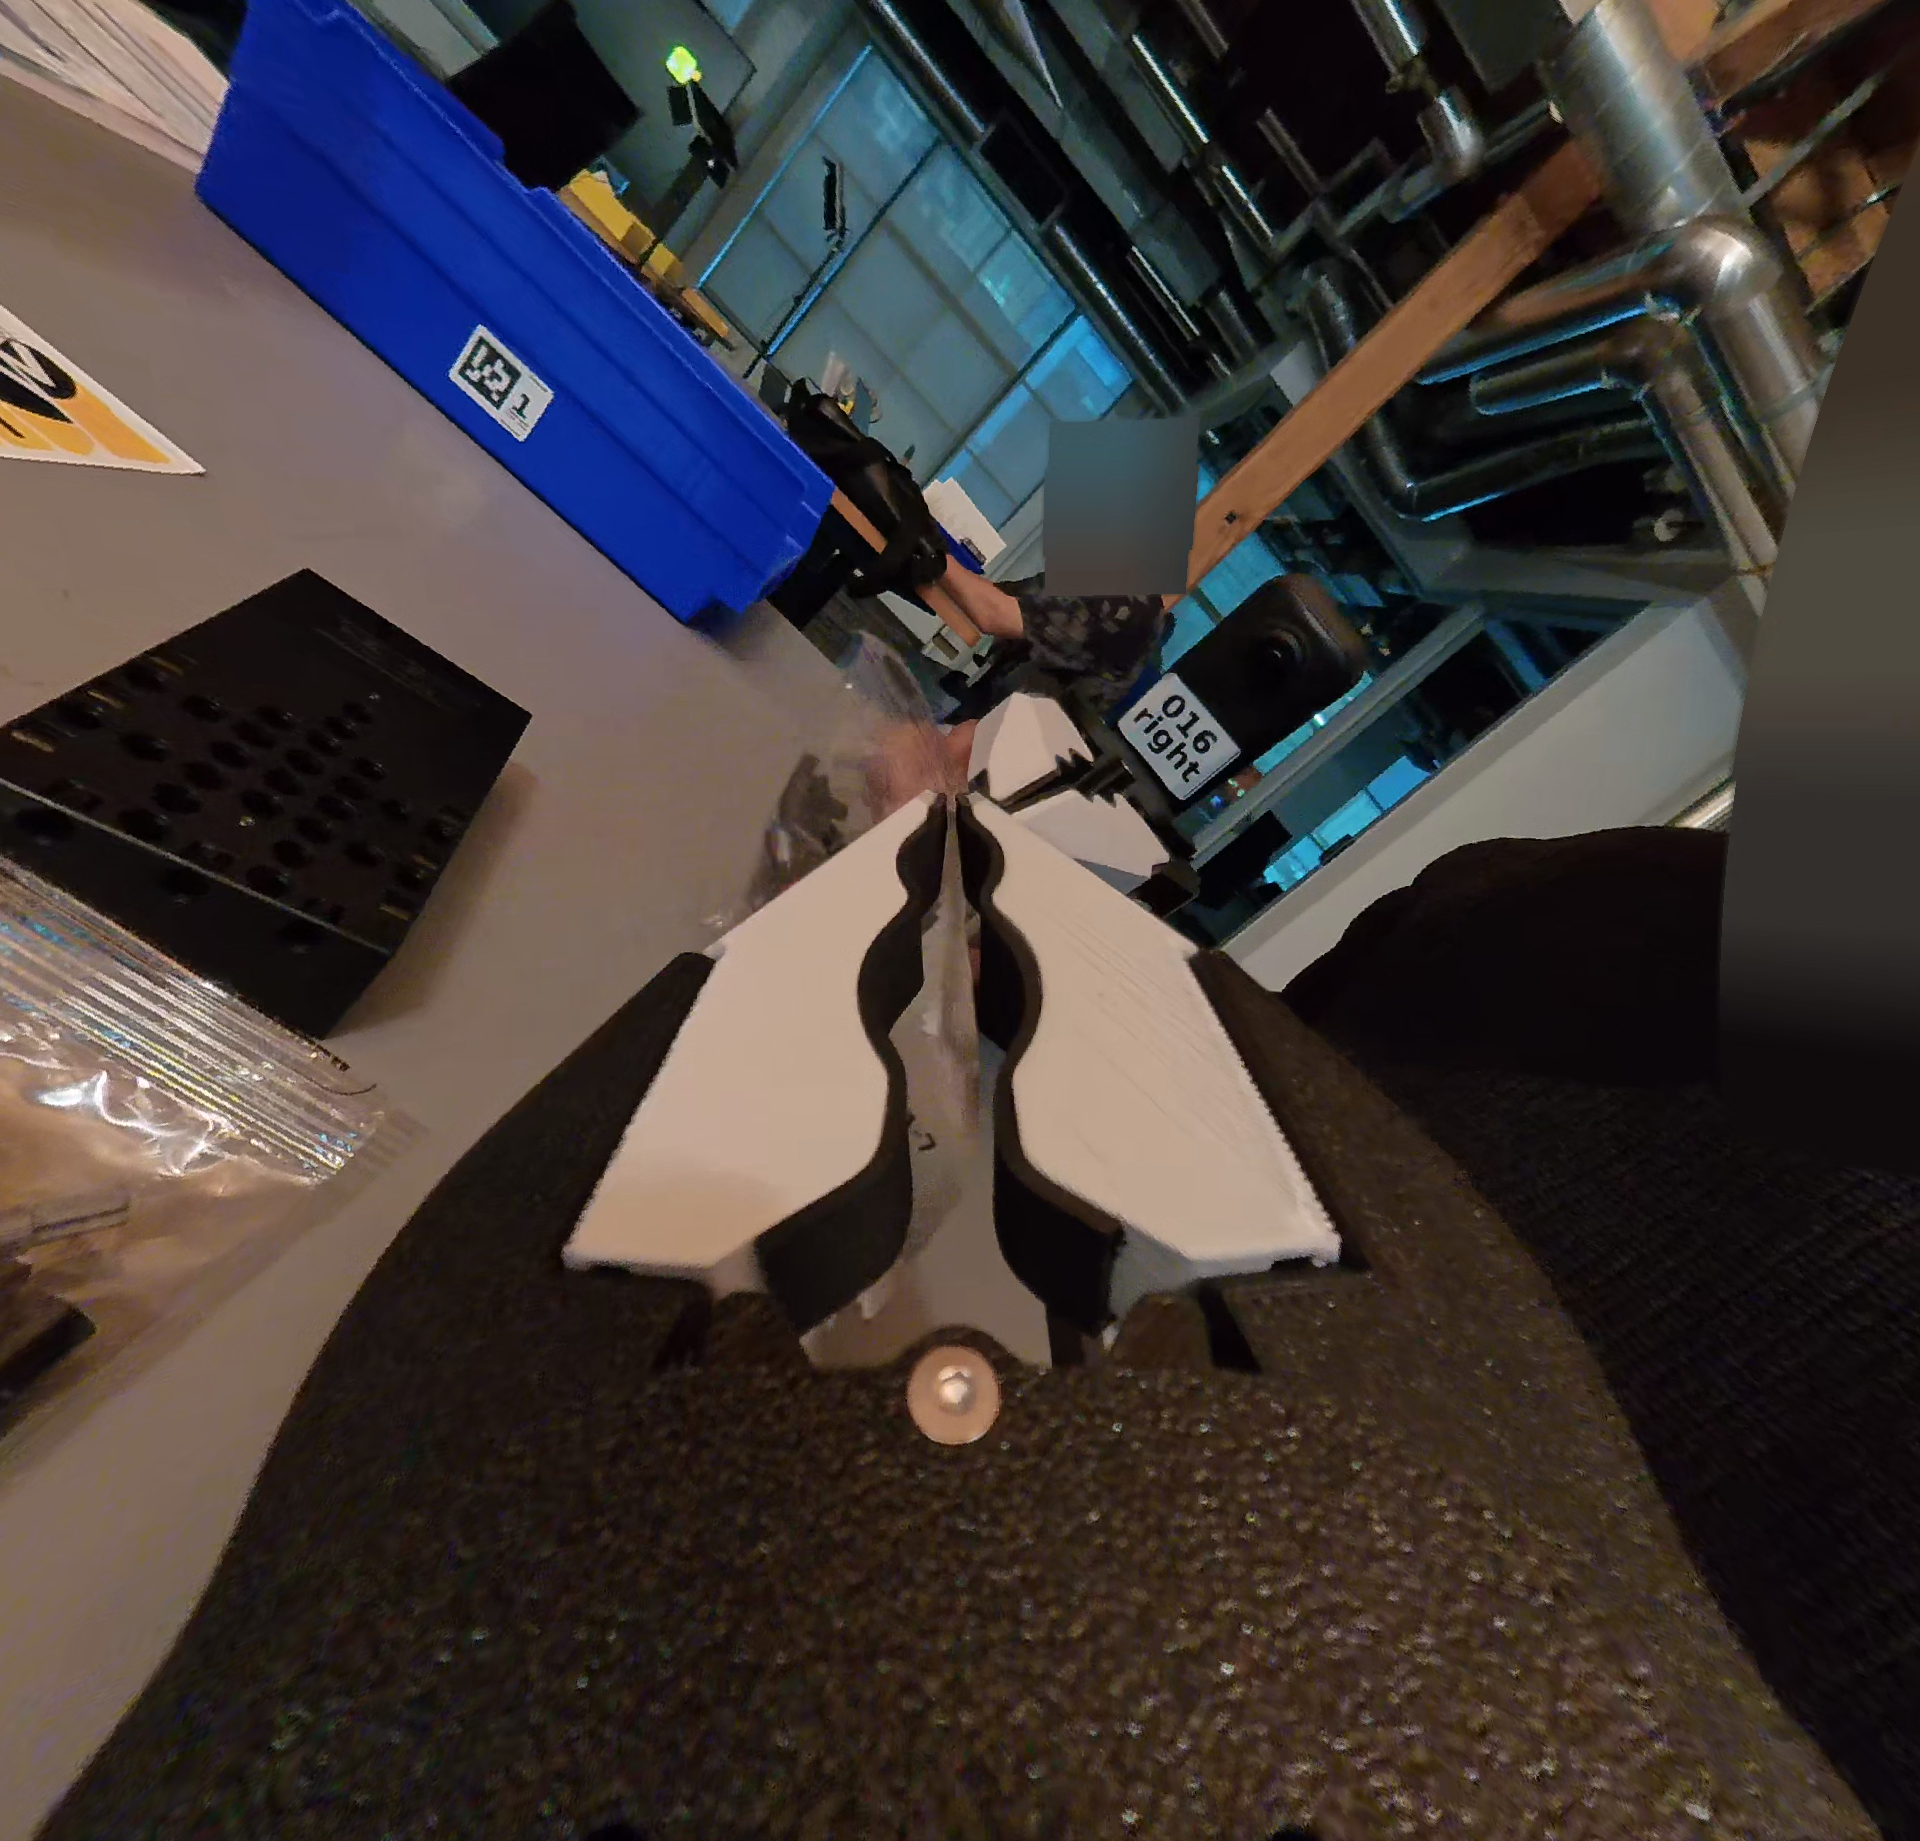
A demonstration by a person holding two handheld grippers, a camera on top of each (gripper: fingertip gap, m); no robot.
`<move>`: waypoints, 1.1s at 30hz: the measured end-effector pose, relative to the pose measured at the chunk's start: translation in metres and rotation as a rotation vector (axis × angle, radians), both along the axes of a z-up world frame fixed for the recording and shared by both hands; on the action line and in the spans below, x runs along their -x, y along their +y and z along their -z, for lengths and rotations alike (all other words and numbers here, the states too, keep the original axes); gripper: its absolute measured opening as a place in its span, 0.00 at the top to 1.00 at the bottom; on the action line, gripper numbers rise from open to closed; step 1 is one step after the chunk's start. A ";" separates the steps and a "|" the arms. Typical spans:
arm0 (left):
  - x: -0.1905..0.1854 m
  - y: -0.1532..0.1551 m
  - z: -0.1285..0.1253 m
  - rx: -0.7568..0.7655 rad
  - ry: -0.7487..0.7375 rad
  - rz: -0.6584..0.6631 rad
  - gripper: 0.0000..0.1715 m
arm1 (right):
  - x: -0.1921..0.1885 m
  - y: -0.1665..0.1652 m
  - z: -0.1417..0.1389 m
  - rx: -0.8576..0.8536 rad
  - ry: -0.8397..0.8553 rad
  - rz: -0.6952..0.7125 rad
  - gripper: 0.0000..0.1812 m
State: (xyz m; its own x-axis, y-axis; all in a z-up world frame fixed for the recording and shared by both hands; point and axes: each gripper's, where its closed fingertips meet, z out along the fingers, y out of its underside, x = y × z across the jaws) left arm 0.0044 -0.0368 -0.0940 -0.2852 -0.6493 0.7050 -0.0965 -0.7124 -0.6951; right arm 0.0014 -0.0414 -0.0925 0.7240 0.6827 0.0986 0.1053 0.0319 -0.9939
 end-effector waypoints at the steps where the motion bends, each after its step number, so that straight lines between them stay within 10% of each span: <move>1: 0.000 -0.001 0.000 -0.004 -0.002 0.002 0.99 | 0.000 0.000 0.000 -0.001 -0.004 0.001 1.00; 10: 0.000 0.001 0.009 -0.060 0.090 -0.012 0.86 | 0.002 0.000 0.003 0.013 -0.015 -0.004 1.00; 33: -0.001 -0.006 0.022 -0.161 0.196 0.011 0.89 | 0.004 -0.001 0.009 0.133 0.067 -0.088 1.00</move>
